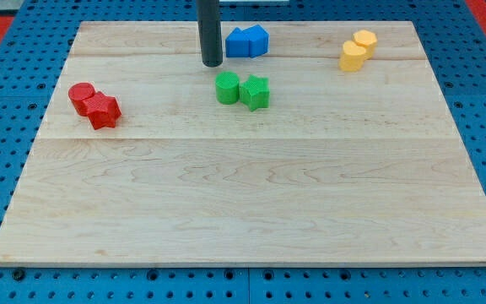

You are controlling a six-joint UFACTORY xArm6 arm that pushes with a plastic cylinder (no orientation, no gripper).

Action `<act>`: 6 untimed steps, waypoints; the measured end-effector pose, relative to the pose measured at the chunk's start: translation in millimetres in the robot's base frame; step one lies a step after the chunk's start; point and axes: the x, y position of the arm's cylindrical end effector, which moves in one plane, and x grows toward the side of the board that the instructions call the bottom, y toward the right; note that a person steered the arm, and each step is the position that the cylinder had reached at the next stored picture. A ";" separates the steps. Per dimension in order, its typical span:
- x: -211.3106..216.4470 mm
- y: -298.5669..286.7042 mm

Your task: Push the blue triangle into the red star

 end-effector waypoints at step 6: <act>-24.4 -98.9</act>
